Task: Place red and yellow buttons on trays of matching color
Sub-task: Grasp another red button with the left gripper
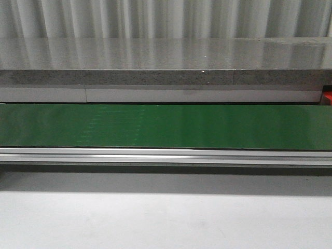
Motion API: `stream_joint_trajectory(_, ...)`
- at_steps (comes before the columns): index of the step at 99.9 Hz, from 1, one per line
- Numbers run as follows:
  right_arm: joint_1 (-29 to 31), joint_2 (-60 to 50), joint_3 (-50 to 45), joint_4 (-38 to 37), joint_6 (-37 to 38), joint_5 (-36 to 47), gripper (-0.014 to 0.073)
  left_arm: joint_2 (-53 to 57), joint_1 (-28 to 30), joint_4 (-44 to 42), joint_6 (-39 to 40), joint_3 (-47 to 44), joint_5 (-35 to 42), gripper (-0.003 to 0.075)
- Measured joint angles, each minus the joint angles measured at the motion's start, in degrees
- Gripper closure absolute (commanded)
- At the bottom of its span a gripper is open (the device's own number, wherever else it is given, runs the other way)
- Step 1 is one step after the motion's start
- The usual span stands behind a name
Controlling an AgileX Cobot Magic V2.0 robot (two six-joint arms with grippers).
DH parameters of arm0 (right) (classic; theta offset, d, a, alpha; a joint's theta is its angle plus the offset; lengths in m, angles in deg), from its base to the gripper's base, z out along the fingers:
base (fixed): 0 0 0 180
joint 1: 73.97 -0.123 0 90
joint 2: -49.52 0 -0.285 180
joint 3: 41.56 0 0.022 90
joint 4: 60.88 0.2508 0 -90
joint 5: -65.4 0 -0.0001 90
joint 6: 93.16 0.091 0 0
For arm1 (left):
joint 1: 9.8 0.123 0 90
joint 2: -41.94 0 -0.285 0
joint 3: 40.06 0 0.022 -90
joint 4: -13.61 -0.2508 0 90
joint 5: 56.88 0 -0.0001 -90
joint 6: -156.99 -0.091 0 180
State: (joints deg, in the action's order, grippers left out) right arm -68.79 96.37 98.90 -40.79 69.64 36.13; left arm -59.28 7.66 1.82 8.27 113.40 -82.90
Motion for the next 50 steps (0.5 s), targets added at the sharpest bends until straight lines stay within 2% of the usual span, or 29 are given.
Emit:
stream_joint_trajectory(5, 0.0, 0.0, 0.0, 0.0, 0.0, 0.0, 0.0662, -0.6, 0.0, 0.0, 0.0, 0.0, 0.4, 0.0108)
stream_joint_trajectory(12, 0.0, 0.0, 0.0, 0.0, 0.0, 0.0, 0.0662, -1.4, 0.0, 0.0, 0.0, 0.0, 0.8, 0.0166)
stream_joint_trajectory(19, 0.0, 0.0, 0.0, 0.0, 0.0, 0.0, 0.0662, -1.5, 0.0, 0.0, 0.0, 0.0, 0.8, 0.0276)
stream_joint_trajectory(38, 0.0, 0.0, 0.0, 0.0, 0.0, 0.0, 0.0662, -1.5, 0.0, 0.0, 0.0, 0.0, 0.5, 0.064)
stream_joint_trajectory(45, 0.0, 0.0, 0.0, 0.0, 0.0, 0.0, 0.0662, -0.7, 0.0, 0.1, 0.0, 0.0, -0.7, 0.0734)
stream_joint_trajectory(50, 0.0, 0.0, 0.0, 0.0, 0.0, 0.0, 0.0662, 0.7, 0.0, 0.1, -0.1, 0.0, -1.7, 0.0741)
